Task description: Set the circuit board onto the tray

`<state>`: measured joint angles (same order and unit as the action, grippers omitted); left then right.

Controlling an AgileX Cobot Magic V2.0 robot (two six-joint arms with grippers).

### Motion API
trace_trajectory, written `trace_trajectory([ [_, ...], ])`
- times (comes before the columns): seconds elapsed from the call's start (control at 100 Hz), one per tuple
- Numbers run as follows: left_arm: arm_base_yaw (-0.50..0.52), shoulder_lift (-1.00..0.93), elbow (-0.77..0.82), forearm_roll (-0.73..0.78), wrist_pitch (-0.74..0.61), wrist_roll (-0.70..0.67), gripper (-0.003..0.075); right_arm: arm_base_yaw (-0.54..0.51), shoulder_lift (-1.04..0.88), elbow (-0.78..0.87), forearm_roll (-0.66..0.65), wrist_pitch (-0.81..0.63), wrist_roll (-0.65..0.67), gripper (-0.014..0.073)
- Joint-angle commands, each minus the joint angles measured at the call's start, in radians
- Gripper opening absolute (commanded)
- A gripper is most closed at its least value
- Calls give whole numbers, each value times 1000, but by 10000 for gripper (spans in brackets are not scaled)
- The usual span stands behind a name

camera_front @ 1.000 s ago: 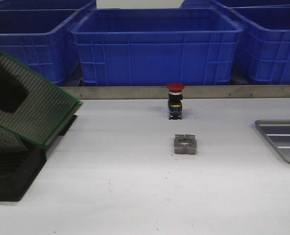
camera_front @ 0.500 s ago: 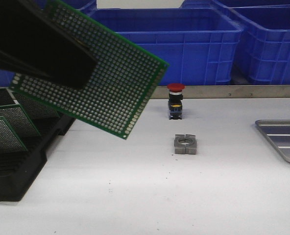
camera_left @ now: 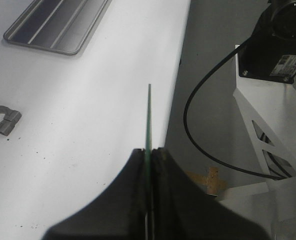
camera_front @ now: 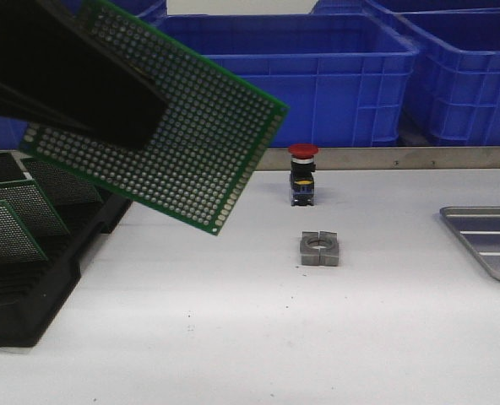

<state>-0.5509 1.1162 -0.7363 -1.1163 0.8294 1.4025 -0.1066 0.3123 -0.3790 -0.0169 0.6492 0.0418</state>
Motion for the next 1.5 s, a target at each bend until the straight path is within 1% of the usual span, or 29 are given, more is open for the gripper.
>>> trace_trajectory([
  [0.0, -7, -19, -30, -65, -3, -7, -17, 1, 90, -81, 79, 2, -7, -60],
  [0.09, -7, -19, -30, -65, -3, -7, -17, 1, 165, -112, 197, 5, -42, -60],
  [0.18, -7, -19, -30, -65, -3, -7, -17, 10, 224, -133, 329, 6, -153, -52],
  [0.25, -7, -19, -30, -65, -3, -7, -17, 30, 259, -150, 450, 13, -270, -13],
  [0.27, -7, -19, -30, -65, -3, -7, -17, 37, 270, -154, 476, 16, -307, 7],
  [0.32, -7, -19, -30, -65, -3, -7, -17, 54, 293, -165, 591, 26, -393, 71],
  [0.35, -7, -19, -30, -65, -3, -7, -17, 64, 306, -171, 651, 35, -443, 118],
  [0.4, -7, -19, -30, -65, -3, -7, -17, 84, 328, -179, 757, 55, -557, 222],
  [0.42, -7, -19, -30, -65, -3, -7, -17, 94, 337, -182, 799, 66, -589, 248],
  [0.47, -7, -19, -30, -65, -3, -7, -17, 120, 361, -189, 894, 91, -726, 346],
  [0.49, -7, -19, -30, -65, -3, -7, -17, 133, 371, -192, 928, 101, -763, 367],
  [0.54, -7, -19, -30, -65, -3, -7, -17, 167, 396, -194, 1002, 121, -913, 428],
  [0.59, -7, -19, -30, -65, -3, -7, -17, 206, 422, -194, 1062, 136, -1040, 449],
  [0.68, -7, -19, -30, -65, -3, -7, -17, 290, 461, -194, 1131, 171, -1244, 446],
  [0.78, -7, -19, -30, -65, -3, -7, -17, 386, 523, -194, 1157, 206, -1390, 446],
  [0.85, -7, -19, -30, -65, -3, -7, -17, 441, 569, -196, 1171, 199, -1427, 446],
  [0.99, -7, -19, -30, -65, -3, -7, -17, 519, 671, -246, 1174, 171, -1437, 446],
  [1.17, -7, -19, -30, -65, -3, -7, -17, 570, 803, -351, 1174, 179, -1456, 446],
  [1.25, -7, -19, -30, -65, -3, -7, -17, 590, 863, -403, 1174, 201, -1478, 446],
  [1.4, -7, -19, -30, -65, -3, -7, -17, 626, 951, -479, 1174, 251, -1480, 444],
  [1.49, -7, -19, -30, -65, -3, -7, -17, 641, 986, -507, 1174, 274, -1480, 419],
])
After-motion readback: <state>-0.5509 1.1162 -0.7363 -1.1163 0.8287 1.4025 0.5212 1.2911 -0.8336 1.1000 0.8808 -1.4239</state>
